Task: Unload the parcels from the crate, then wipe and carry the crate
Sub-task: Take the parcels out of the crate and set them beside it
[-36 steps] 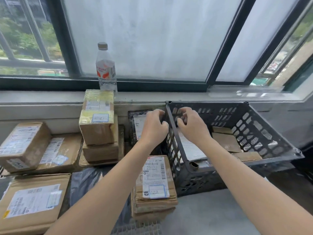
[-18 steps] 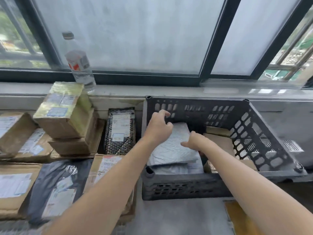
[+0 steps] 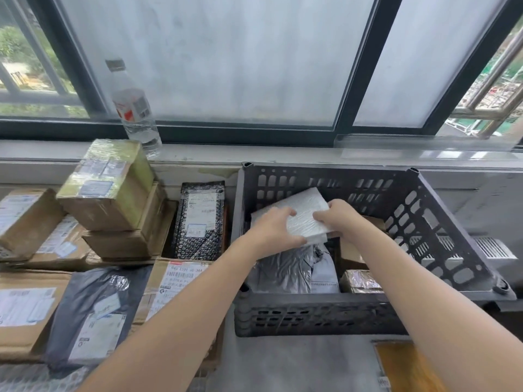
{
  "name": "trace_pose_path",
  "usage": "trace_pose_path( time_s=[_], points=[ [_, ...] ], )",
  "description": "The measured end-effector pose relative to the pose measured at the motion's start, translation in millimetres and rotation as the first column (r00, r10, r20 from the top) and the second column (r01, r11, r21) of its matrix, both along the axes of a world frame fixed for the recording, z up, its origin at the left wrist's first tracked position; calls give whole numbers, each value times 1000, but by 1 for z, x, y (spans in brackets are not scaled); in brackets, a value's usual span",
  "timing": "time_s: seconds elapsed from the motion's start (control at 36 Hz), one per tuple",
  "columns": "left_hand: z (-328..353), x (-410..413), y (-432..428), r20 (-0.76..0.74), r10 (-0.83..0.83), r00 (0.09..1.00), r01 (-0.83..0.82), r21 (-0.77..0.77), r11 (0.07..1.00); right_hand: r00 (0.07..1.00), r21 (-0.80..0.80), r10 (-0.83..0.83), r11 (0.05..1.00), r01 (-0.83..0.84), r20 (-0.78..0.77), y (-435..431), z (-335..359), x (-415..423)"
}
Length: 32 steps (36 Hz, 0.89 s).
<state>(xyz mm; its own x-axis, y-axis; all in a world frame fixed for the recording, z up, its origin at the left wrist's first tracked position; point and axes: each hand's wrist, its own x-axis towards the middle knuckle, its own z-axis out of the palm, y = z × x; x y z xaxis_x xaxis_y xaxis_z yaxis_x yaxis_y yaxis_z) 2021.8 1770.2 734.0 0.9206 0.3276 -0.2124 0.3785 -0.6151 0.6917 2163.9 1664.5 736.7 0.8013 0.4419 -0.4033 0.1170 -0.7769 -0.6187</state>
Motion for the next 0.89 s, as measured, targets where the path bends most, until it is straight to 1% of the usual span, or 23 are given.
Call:
trace_pose_path(
  time_s=[0.06,0.14,0.19,0.22,0.28,0.31,0.36,0.42,0.47,0.53,0.56,0.58,0.64,0.67,0.72,0.75,0.78,0.81,0.86,0.89],
  points=[
    [-3,0,-1,-25,-41,999,42,28,999,999,-7,13,1000,-13,51,-1,8,1],
    [-6,0,-1,-40,-63,997,65,50,997,989,-95,77,993,-65,130,-4,19,0],
    [-8,0,-2,-42,-68,997,71,67,995,987,-94,56,995,-43,148,-5,25,0],
    [-8,0,-2,-42,-71,997,75,83,994,991,-57,12,998,-4,136,-6,27,1],
    [-9,-1,-2,-46,-74,996,79,109,991,993,100,-117,989,113,28,-7,32,1],
    [-8,-2,-1,-45,-73,996,77,108,991,981,199,-182,961,192,-67,-7,34,2],
    [-8,-3,0,-3,-42,999,42,94,995,924,358,-257,865,350,-282,-9,41,0],
    [-6,-5,3,90,36,995,-44,88,995,875,433,-261,789,436,-407,-12,50,-4],
    [-2,-7,6,202,129,971,-145,67,987,851,461,-224,761,457,-475,-14,55,-6],
    [5,-11,11,299,178,938,-207,66,976,845,474,-183,759,446,-503,-14,57,-7],
    [10,-12,14,320,197,927,-225,54,973,859,470,-182,774,425,-479,-14,58,-8],
    [14,-13,18,327,224,918,-242,15,970,889,455,-199,800,391,-413,-14,56,-7],
    [20,-14,28,306,322,896,-297,-129,946,949,425,-237,852,306,-208,-15,51,-4],
    [22,-14,34,285,375,882,-330,-195,924,969,408,-230,879,246,-90,-16,47,-4],
    [28,-14,43,239,432,870,-361,-289,887,979,355,-152,930,94,139,-19,41,-2],
    [31,-15,46,221,438,871,-360,-319,877,976,330,-98,944,29,194,-20,39,-3],
    [34,-16,47,202,438,876,-359,-336,871,978,316,-49,949,-18,203,-21,37,-3],
    [36,-17,48,183,438,880,-359,-348,866,985,314,-11,948,-45,173,-21,38,-6],
    [38,-18,48,176,432,885,-348,-368,863,994,312,32,948,-63,103,-21,37,-8],
    [40,-18,47,178,432,884,-345,-375,860,994,298,47,952,-74,99,-22,36,-8]
  ],
)
